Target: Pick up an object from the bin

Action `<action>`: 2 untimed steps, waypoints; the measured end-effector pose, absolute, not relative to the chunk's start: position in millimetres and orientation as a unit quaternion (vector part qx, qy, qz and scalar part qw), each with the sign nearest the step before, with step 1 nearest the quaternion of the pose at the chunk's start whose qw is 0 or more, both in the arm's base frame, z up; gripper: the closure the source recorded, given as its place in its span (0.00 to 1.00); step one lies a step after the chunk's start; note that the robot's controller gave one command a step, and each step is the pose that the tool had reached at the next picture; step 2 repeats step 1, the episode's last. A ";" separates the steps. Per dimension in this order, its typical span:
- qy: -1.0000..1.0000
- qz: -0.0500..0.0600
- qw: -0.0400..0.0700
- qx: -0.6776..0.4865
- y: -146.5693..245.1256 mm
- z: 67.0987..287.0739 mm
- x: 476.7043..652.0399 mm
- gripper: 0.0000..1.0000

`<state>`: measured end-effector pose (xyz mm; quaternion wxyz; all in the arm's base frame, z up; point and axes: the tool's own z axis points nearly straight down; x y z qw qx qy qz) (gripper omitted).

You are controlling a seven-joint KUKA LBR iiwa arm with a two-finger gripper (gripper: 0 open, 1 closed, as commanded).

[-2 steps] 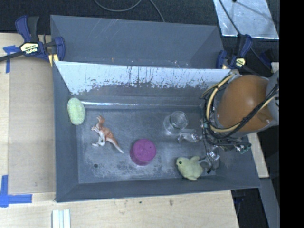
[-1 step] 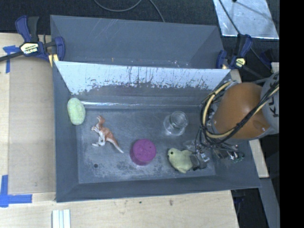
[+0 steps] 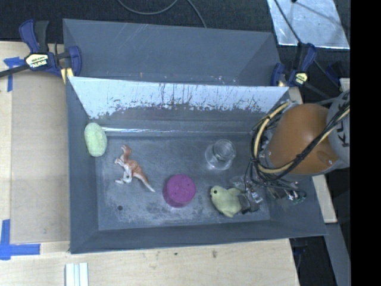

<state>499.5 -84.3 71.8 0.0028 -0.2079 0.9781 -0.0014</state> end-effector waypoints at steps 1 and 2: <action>0.978 -0.001 0.001 -0.208 -83.9 75.8 498.3 1.00; 0.978 -0.001 0.001 -0.208 -83.9 75.8 498.3 1.00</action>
Offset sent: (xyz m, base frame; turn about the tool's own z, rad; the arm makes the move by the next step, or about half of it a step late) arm -0.0001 0.0001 0.0895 0.0000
